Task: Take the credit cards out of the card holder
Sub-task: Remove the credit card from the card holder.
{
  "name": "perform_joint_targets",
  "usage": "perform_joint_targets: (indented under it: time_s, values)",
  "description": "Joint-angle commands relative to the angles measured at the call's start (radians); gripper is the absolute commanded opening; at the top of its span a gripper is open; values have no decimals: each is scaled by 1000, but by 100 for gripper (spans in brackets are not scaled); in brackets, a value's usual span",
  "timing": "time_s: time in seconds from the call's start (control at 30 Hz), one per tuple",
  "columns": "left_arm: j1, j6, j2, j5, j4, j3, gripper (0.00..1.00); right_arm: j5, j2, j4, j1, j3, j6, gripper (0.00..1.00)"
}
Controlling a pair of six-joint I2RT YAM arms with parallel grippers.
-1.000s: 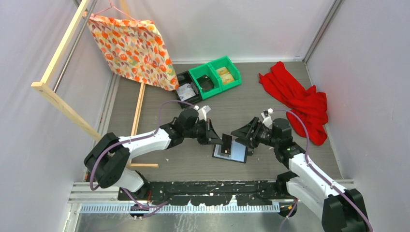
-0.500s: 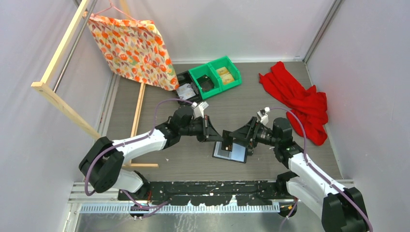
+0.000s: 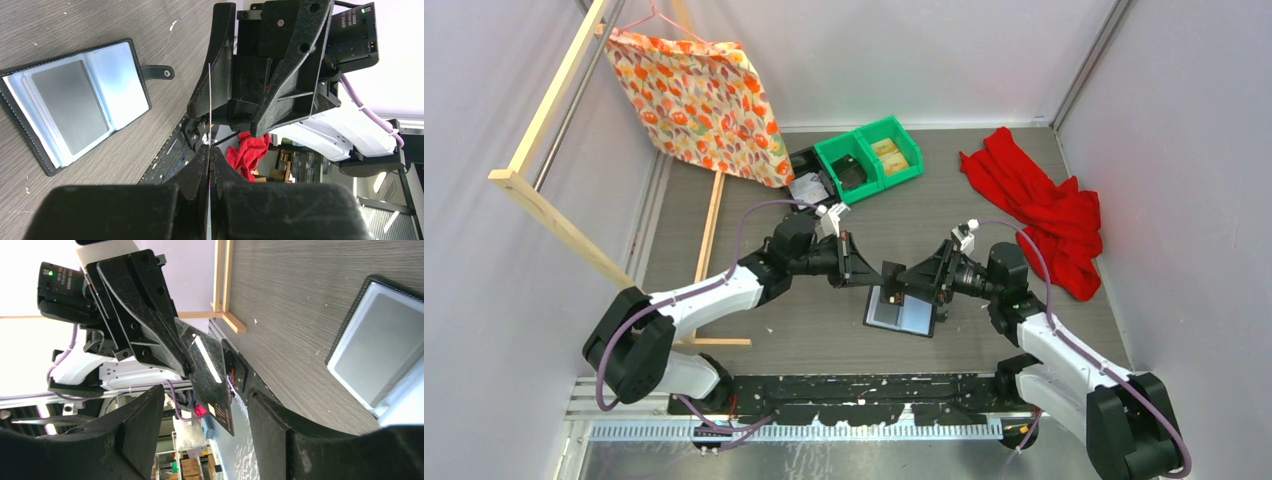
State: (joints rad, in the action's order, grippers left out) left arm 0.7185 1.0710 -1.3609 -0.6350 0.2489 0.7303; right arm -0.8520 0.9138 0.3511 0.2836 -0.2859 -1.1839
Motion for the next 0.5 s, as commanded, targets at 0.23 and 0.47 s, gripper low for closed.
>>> perform_joint_targets:
  time_s: [0.23,0.47]
  values:
    - [-21,43,31,-80,99,4,1,-95,58,309,-5,15,-150,51]
    - [-38,50,47,-86,99,-13,0,-112,118,382,-6,29,-177,15]
